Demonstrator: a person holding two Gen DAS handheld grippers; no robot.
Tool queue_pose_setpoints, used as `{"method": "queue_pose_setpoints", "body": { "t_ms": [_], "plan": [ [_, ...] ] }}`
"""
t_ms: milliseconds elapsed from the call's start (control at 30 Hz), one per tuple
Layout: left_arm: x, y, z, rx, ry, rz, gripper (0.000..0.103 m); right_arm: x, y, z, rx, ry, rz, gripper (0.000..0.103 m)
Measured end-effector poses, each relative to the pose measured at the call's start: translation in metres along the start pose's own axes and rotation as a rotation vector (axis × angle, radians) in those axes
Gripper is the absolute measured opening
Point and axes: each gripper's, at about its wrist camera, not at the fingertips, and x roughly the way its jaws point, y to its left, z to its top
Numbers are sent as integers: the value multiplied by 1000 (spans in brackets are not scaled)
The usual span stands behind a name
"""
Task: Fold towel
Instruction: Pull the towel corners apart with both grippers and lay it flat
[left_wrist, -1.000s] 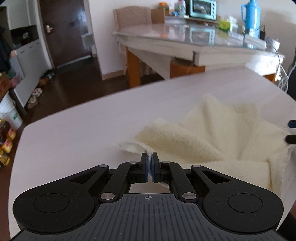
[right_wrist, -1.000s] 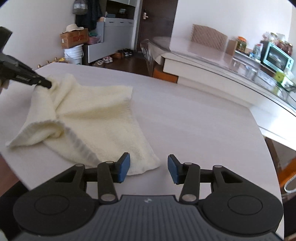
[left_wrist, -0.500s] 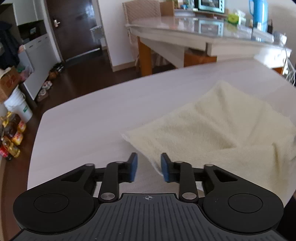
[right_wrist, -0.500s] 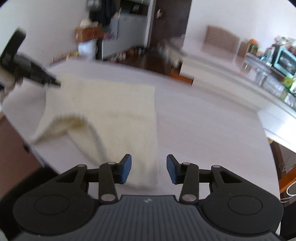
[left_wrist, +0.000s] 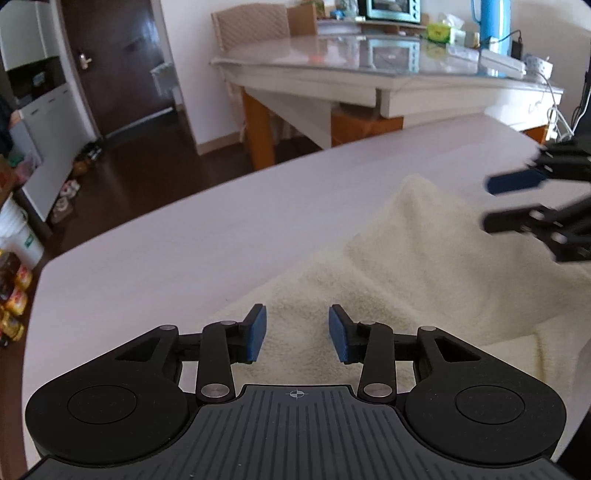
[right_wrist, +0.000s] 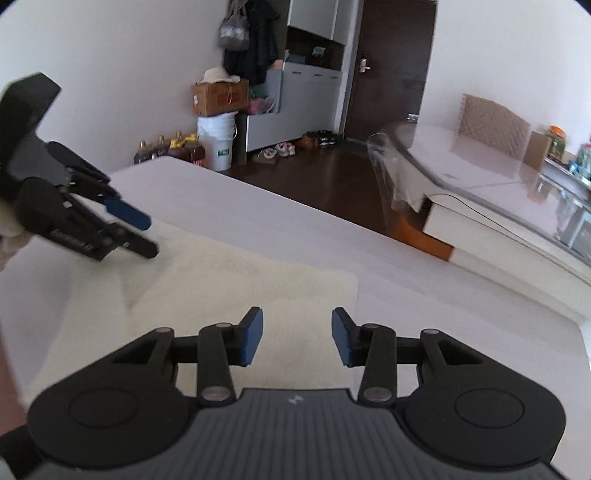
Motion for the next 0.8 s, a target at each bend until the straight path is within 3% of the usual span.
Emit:
{"method": "queue_pose_setpoints", "body": {
  "t_ms": [233,600,800],
  "plan": [
    [13,2,6,12,-6,-25,43,31,-5,0,-26,56,-55,44],
    [45,-14,38,58,-64,-41,45,19,-68,-24,106,89,-304,47],
    [44,-23,49,79,-79,-62,48,0,-75,-33,134,79,-312,47]
  ]
}}
